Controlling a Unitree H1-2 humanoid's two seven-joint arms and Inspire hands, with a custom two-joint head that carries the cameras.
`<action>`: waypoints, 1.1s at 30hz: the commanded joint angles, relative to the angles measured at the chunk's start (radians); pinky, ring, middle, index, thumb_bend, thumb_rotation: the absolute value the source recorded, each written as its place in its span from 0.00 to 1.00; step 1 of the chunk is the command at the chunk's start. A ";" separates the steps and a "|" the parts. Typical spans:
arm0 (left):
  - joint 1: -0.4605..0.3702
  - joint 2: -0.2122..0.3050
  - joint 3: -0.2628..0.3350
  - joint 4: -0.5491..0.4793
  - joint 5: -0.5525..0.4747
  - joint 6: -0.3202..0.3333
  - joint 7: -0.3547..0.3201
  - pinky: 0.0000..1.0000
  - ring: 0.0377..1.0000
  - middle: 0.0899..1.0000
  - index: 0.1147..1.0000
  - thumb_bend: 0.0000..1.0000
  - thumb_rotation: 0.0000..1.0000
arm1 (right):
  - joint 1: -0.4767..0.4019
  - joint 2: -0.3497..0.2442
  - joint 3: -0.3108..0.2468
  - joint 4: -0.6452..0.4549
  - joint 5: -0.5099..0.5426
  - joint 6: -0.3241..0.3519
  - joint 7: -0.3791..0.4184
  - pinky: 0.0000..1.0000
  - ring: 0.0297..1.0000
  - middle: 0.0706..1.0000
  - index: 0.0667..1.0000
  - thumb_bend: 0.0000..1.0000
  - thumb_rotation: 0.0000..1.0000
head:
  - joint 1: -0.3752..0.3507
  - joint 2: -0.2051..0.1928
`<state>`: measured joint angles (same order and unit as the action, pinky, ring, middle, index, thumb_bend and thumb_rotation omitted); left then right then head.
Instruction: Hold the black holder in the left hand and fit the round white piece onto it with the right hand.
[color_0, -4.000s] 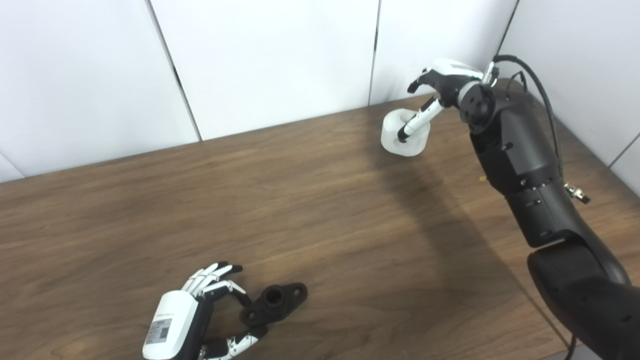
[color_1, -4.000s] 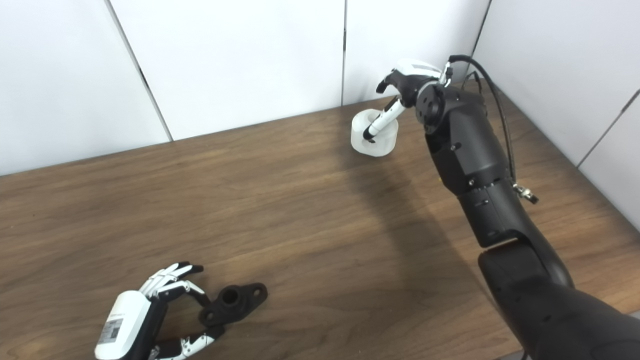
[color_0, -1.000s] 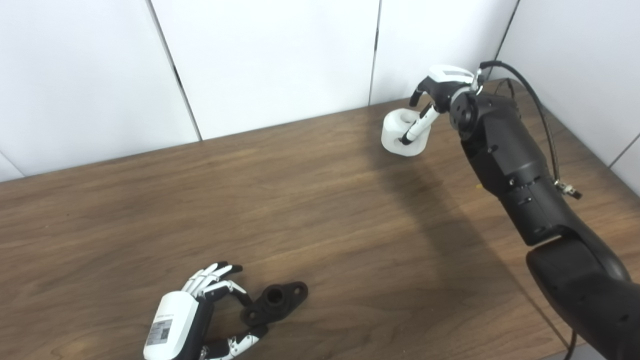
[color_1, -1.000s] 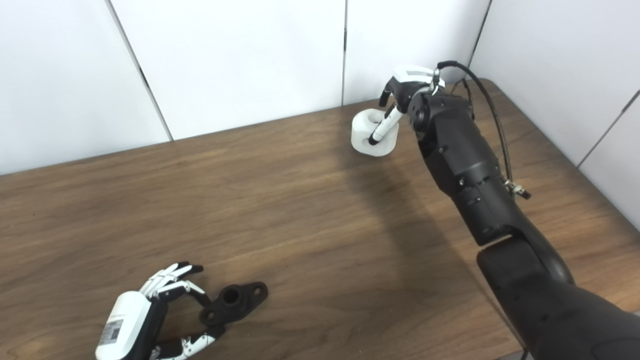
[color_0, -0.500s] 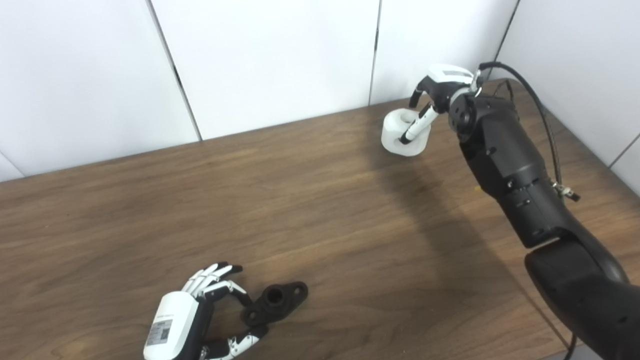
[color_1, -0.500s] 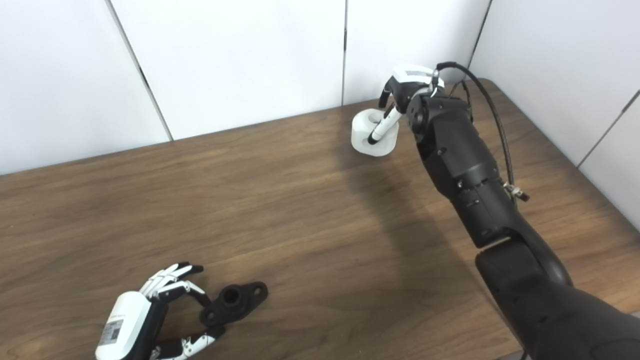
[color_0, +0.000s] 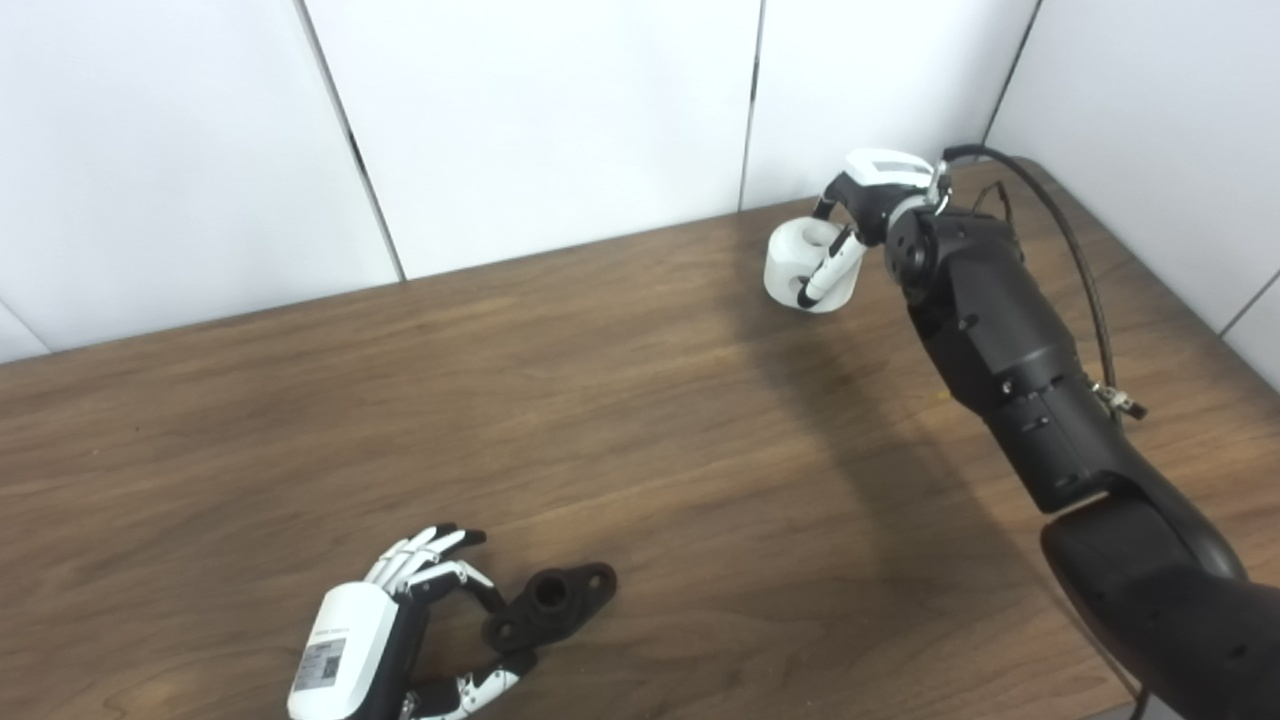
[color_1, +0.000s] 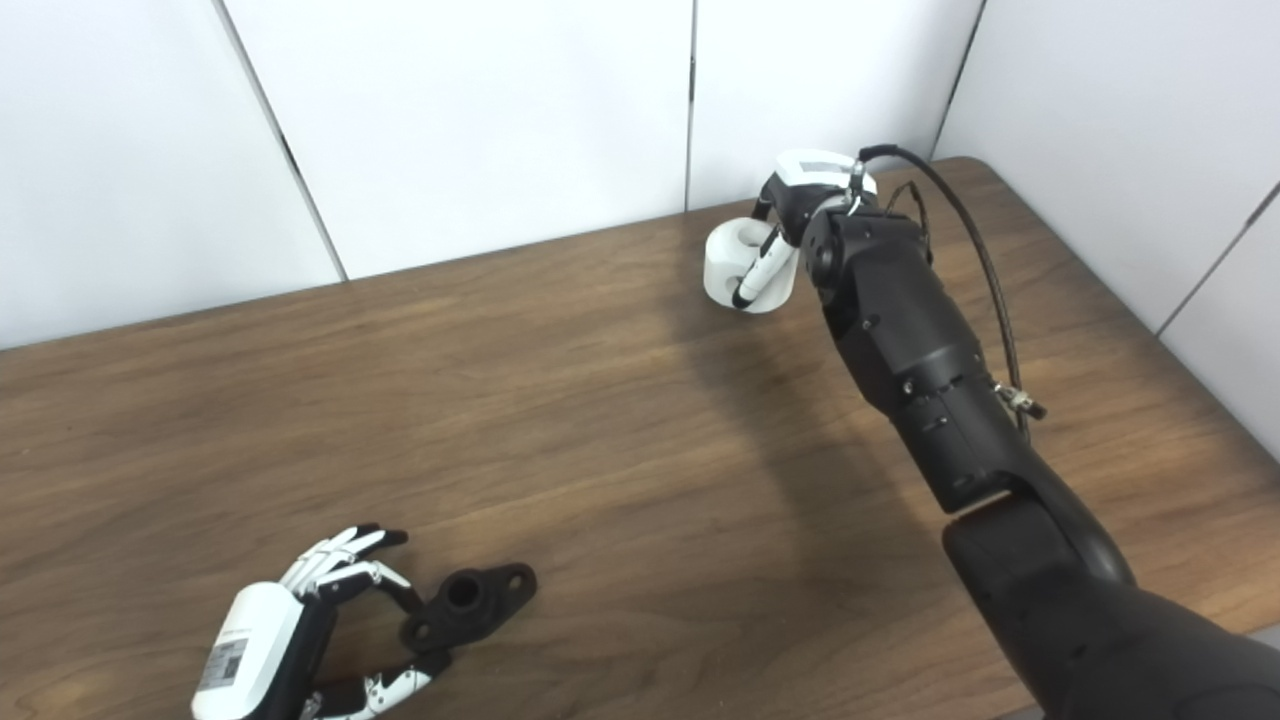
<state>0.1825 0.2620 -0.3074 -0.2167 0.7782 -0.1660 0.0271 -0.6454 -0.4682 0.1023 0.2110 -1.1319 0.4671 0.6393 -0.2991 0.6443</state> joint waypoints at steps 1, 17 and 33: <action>0.034 0.011 -0.008 0.014 0.020 0.048 -0.052 0.86 0.87 0.80 0.42 0.52 0.04 | -0.039 -0.018 -0.008 -0.030 -0.014 0.002 -0.023 0.96 1.00 0.95 0.68 0.89 0.28 | -0.001 0.001; 0.036 0.009 -0.011 0.006 0.021 0.057 -0.065 0.85 0.87 0.80 0.42 0.52 0.04 | -0.056 -0.024 -0.010 -0.023 -0.007 0.002 -0.036 0.96 1.00 0.95 0.67 0.88 0.28 | 0.001 0.007; 0.036 0.006 -0.011 0.007 0.019 0.056 -0.063 0.85 0.87 0.80 0.42 0.52 0.04 | -0.061 -0.030 -0.004 -0.024 0.004 0.002 -0.044 0.94 1.00 0.94 0.66 0.87 0.28 | 0.004 0.010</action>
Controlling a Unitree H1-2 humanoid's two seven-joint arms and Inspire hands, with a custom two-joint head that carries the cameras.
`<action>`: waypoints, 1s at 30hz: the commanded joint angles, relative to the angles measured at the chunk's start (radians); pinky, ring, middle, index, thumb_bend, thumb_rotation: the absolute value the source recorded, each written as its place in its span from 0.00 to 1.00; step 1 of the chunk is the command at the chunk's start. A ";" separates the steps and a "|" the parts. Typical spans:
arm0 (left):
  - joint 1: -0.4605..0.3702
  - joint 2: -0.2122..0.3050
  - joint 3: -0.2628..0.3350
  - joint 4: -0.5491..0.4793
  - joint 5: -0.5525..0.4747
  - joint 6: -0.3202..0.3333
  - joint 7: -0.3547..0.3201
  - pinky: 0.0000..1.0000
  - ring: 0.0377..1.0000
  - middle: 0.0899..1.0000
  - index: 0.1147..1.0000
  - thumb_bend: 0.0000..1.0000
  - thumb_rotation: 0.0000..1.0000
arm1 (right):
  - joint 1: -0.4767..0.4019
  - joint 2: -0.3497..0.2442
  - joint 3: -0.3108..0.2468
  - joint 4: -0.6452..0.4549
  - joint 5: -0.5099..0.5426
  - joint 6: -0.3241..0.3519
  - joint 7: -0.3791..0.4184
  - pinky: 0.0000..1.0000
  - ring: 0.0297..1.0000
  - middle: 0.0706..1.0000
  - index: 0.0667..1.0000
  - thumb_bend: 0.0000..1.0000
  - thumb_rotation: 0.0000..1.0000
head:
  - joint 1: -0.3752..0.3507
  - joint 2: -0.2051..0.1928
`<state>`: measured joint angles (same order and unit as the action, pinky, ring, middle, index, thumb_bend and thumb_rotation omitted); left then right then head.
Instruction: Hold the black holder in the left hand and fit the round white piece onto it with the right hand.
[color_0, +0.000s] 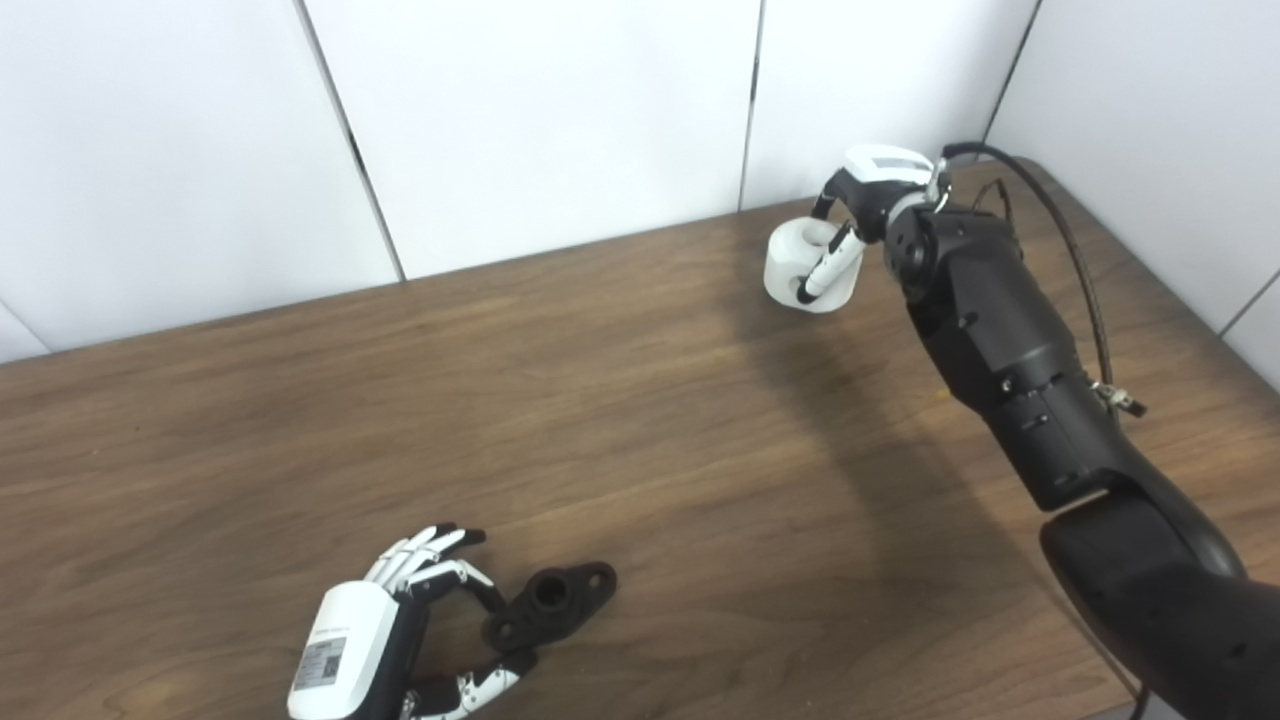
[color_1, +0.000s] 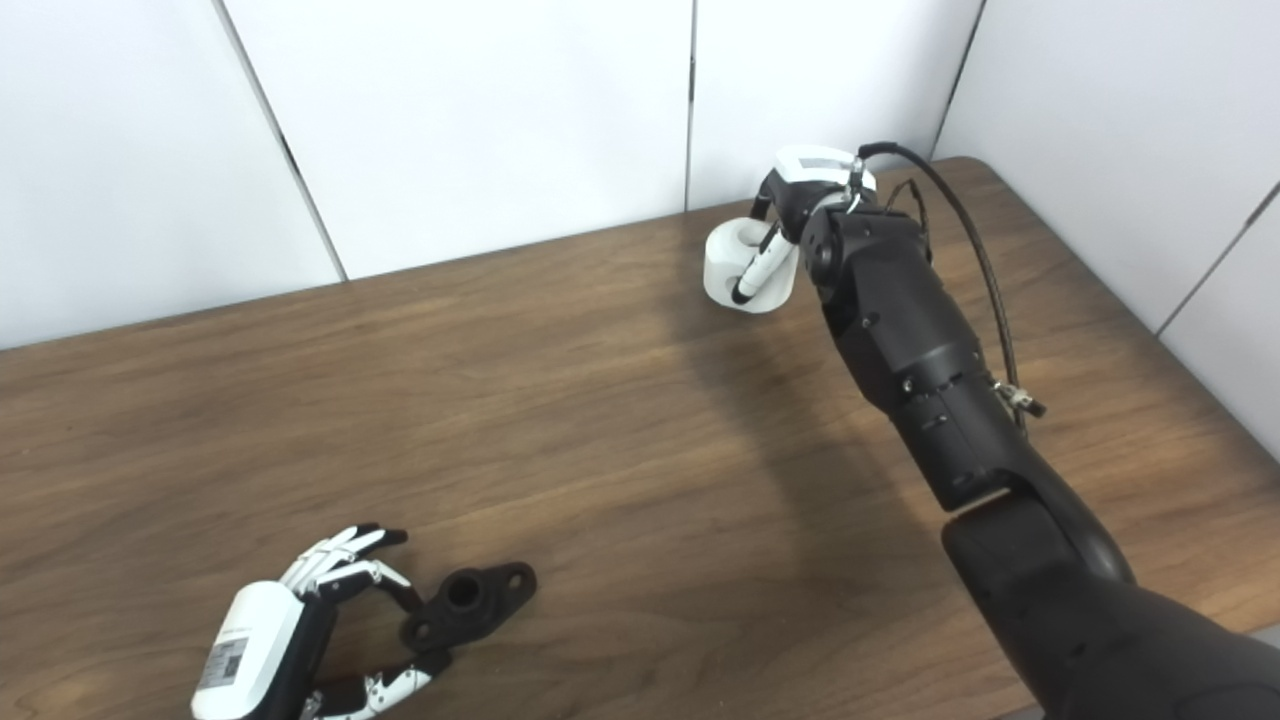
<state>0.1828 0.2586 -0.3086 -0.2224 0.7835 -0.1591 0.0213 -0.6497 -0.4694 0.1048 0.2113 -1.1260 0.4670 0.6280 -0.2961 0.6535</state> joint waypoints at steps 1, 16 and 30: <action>0.036 0.009 -0.010 0.012 0.013 0.049 -0.058 0.85 0.87 0.80 0.42 0.52 0.04 | -0.057 -0.029 -0.006 -0.024 -0.002 0.002 -0.035 0.94 1.00 0.94 0.66 0.86 0.28 | 0.001 0.004; 0.034 0.007 -0.010 0.013 0.015 0.055 -0.063 0.86 0.87 0.80 0.42 0.52 0.04 | -0.055 -0.038 0.014 -0.018 0.018 0.001 -0.088 0.86 0.96 0.87 0.60 0.83 0.26 | -0.002 0.004; 0.036 0.004 -0.010 0.004 0.021 0.054 -0.060 0.86 0.87 0.80 0.42 0.52 0.04 | -0.025 -0.029 -0.002 -0.034 0.071 0.001 -0.231 0.85 0.84 0.73 0.45 0.52 0.13 | 0.000 0.006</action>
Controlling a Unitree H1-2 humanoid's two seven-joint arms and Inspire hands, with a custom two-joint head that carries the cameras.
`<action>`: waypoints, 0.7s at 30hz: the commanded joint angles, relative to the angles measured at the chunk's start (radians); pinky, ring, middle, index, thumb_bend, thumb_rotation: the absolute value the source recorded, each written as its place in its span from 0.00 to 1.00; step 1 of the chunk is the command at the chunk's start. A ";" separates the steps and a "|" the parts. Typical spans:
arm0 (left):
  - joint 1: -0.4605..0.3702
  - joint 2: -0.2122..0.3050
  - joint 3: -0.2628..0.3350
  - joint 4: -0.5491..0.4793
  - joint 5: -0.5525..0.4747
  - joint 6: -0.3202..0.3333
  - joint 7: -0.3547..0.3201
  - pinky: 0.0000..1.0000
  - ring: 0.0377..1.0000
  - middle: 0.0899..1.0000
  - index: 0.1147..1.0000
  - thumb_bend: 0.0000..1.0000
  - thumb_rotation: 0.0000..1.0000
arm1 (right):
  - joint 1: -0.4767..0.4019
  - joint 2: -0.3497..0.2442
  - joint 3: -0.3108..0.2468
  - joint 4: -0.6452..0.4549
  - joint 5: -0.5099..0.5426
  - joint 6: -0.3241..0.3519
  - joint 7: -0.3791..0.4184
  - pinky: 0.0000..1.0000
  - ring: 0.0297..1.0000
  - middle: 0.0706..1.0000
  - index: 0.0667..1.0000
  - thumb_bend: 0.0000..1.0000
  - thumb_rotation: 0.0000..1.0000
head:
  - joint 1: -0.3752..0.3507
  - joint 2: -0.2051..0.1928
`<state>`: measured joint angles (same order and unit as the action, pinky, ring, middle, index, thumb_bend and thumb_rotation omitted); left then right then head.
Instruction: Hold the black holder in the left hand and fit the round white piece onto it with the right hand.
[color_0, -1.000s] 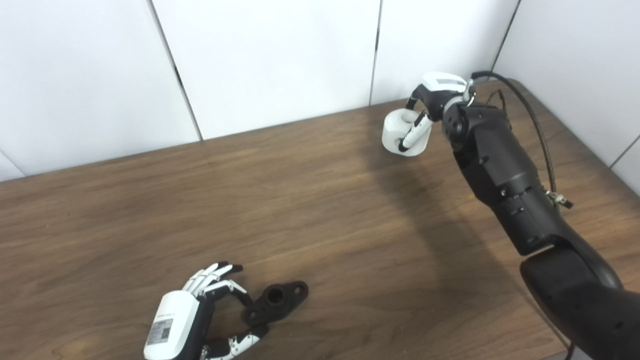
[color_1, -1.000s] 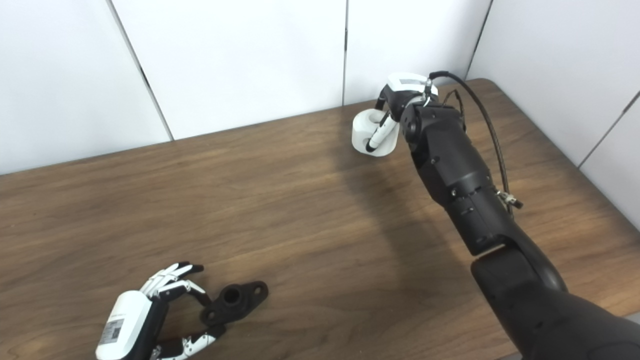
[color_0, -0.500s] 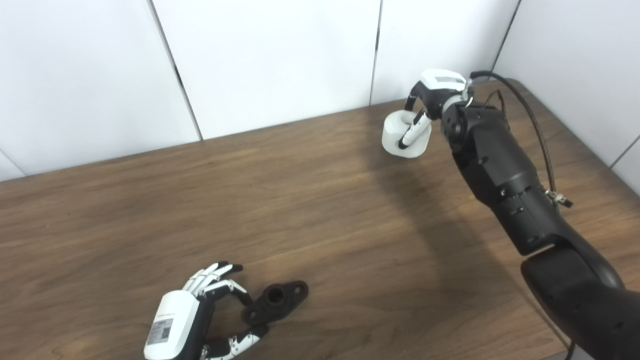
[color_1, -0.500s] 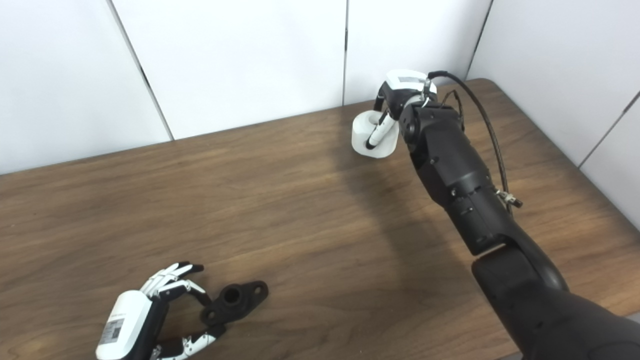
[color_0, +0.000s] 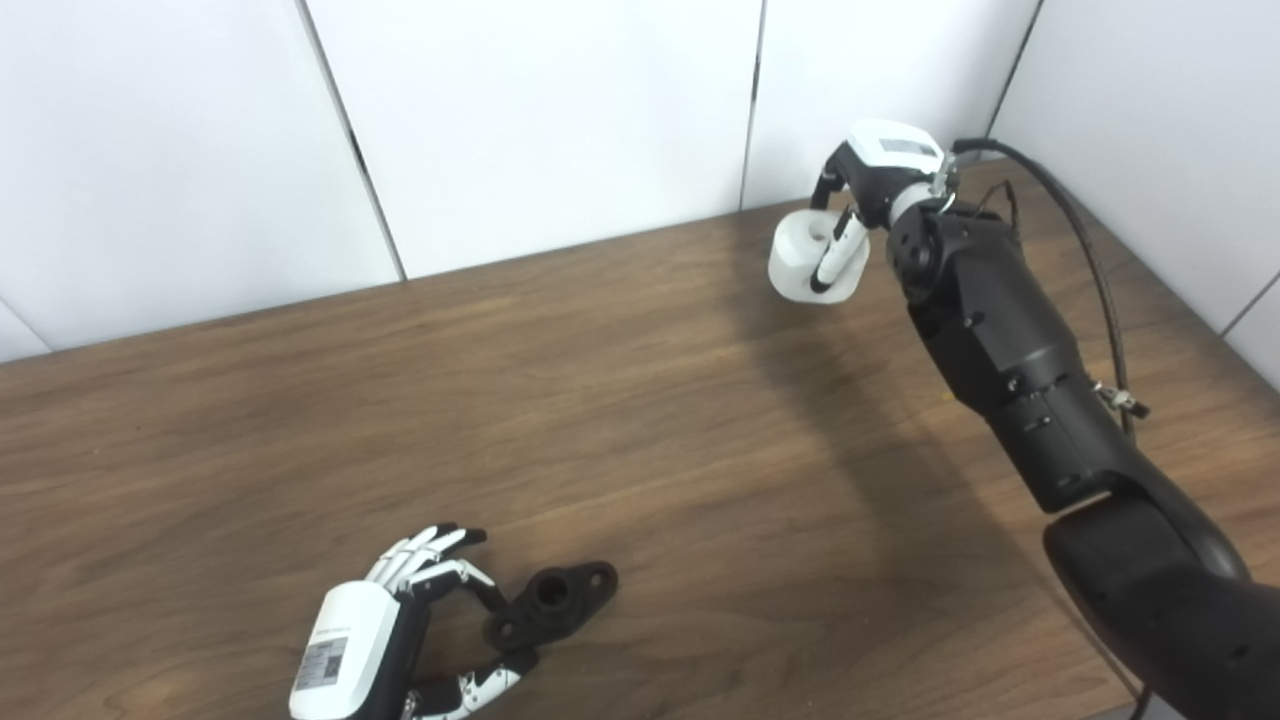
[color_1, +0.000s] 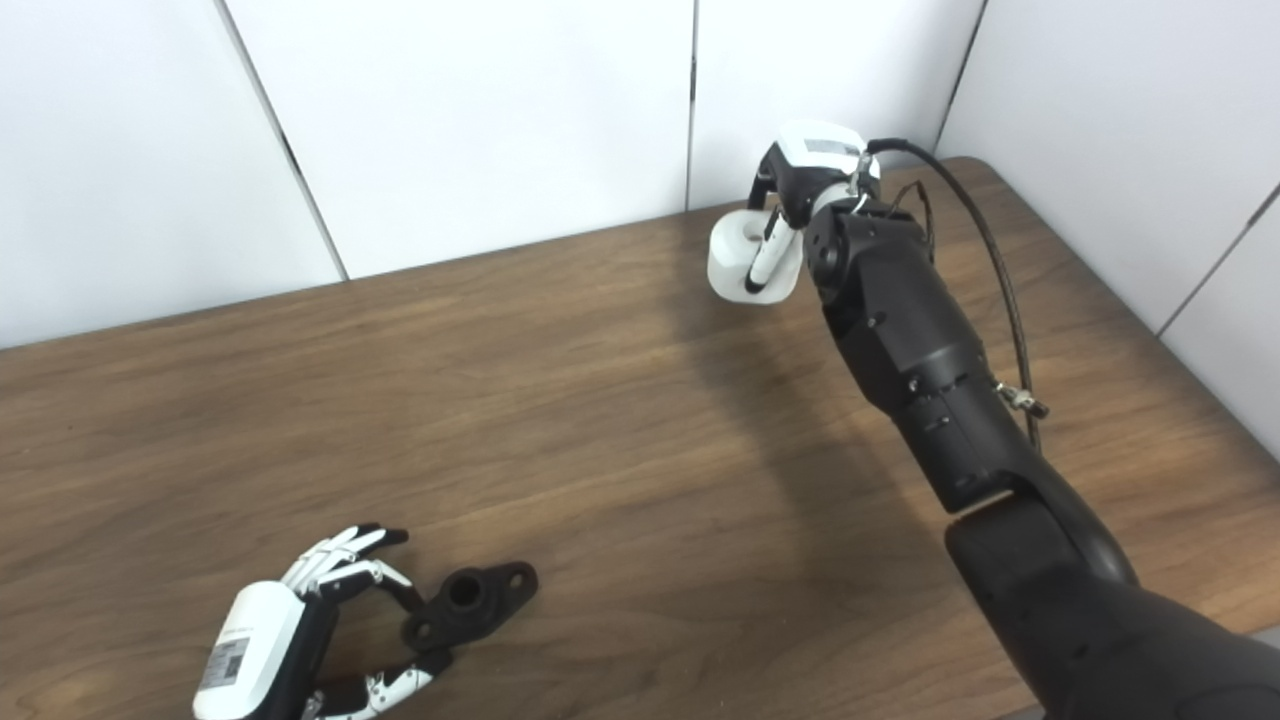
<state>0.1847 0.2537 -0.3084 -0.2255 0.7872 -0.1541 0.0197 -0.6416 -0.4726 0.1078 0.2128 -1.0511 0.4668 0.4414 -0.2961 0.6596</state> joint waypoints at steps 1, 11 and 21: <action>0.033 0.008 -0.011 0.008 0.018 0.049 -0.058 0.86 0.87 0.80 0.42 0.52 0.04 | -0.032 -0.028 -0.001 -0.035 -0.004 0.002 -0.048 0.87 0.84 0.73 0.45 0.52 0.13 | 0.000 0.000; 0.026 -0.002 -0.020 0.010 0.024 0.060 -0.059 0.85 0.87 0.80 0.42 0.52 0.04 | -0.014 -0.066 0.030 -0.101 0.035 -0.009 -0.029 0.90 0.83 0.71 0.45 0.52 0.13 | 0.021 -0.006; 0.021 -0.031 -0.038 0.004 0.060 0.071 -0.059 0.84 0.86 0.80 0.42 0.52 0.04 | 0.056 -0.149 0.070 -0.496 0.079 -0.026 0.182 0.97 0.88 0.75 0.45 0.52 0.14 | 0.083 0.009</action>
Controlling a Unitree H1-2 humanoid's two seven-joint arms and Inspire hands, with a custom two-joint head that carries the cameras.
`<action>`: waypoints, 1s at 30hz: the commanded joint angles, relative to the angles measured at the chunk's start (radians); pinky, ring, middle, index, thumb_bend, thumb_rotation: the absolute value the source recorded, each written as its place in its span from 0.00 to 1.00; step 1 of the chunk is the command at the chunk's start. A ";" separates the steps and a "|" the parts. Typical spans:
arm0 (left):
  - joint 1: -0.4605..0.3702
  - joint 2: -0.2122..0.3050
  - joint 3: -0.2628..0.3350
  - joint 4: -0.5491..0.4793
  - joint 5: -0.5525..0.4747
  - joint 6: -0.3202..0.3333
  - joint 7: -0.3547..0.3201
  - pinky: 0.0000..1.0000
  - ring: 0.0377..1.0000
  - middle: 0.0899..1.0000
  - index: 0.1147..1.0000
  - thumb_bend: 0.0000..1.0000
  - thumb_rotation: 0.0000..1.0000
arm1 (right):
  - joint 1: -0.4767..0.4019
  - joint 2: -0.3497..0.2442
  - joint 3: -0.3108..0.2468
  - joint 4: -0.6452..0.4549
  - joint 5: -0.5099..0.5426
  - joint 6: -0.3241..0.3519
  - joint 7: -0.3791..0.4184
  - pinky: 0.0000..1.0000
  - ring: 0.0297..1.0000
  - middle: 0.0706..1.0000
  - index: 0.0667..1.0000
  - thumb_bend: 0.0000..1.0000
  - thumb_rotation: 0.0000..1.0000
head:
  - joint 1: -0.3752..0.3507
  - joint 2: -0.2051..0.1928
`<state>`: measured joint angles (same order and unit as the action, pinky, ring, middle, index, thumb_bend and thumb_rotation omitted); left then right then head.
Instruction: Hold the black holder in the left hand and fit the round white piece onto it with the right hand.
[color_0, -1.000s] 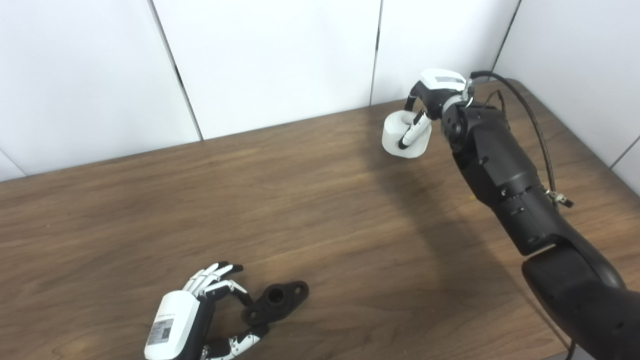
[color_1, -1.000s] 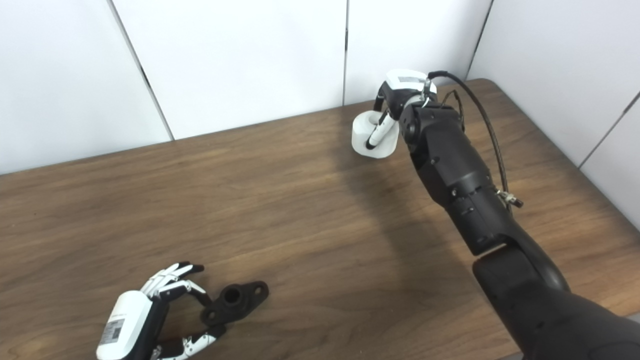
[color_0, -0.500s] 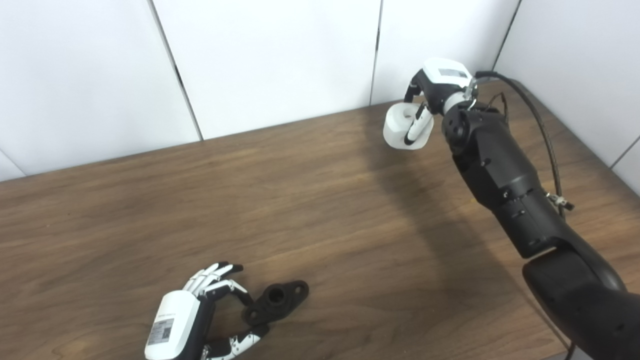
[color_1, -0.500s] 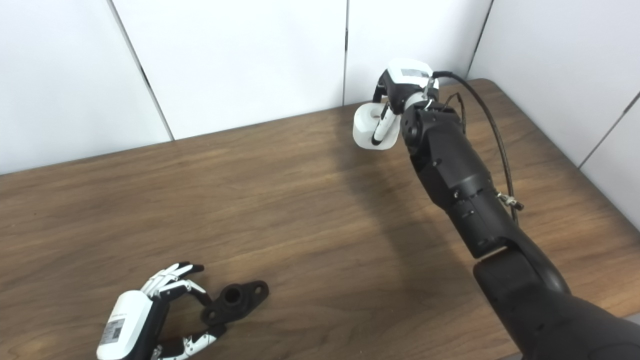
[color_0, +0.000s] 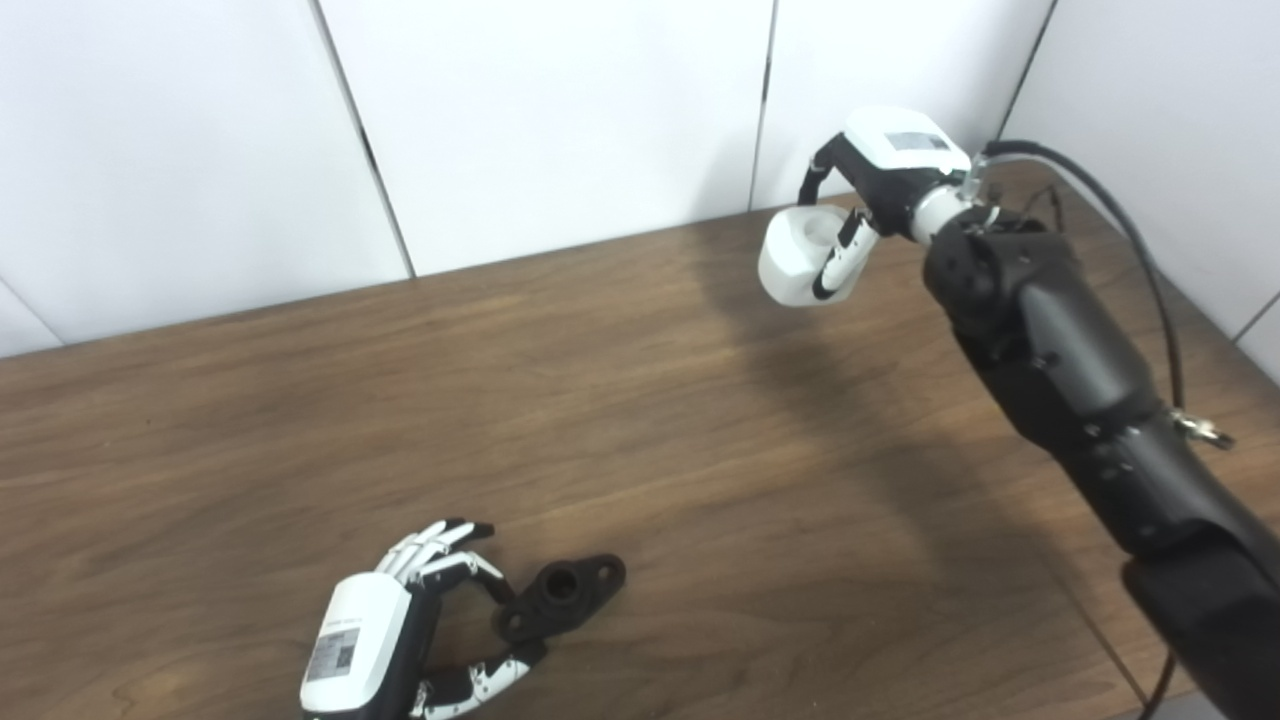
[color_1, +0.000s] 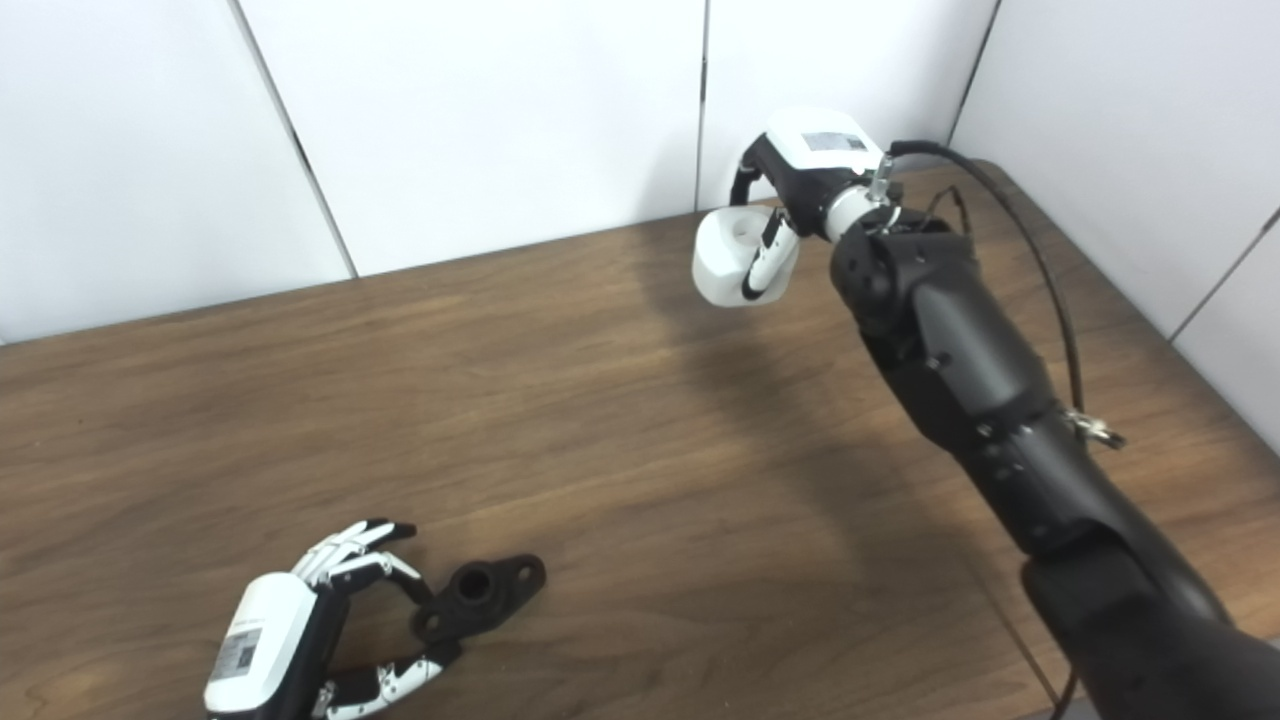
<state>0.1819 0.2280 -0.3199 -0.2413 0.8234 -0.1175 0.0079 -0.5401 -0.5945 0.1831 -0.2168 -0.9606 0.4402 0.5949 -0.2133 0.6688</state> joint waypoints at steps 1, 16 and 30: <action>0.022 -0.008 -0.029 0.020 0.028 0.034 -0.045 0.83 0.86 0.79 0.42 0.52 0.04 | -0.045 -0.031 -0.003 -0.097 -0.015 0.005 0.054 0.98 0.88 0.76 0.45 0.52 0.14 | 0.006 0.002; 0.004 -0.052 -0.090 0.033 0.116 0.082 -0.027 0.87 0.88 0.82 0.42 0.52 0.05 | -0.025 0.020 0.014 -0.515 -0.020 -0.023 0.381 0.93 0.86 0.76 0.45 0.52 0.14 | 0.165 0.061; -0.028 -0.074 -0.119 0.044 0.110 0.128 -0.020 0.88 0.89 0.82 0.42 0.51 0.05 | 0.036 0.172 0.034 -0.626 -0.051 -0.093 0.471 0.91 0.86 0.77 0.45 0.52 0.14 | 0.213 0.108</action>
<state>0.1479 0.1573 -0.4190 -0.2294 0.9109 -0.0086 0.0296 -0.4831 -0.4253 0.2263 -0.8133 -0.9951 0.3730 1.0818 -0.0015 0.7762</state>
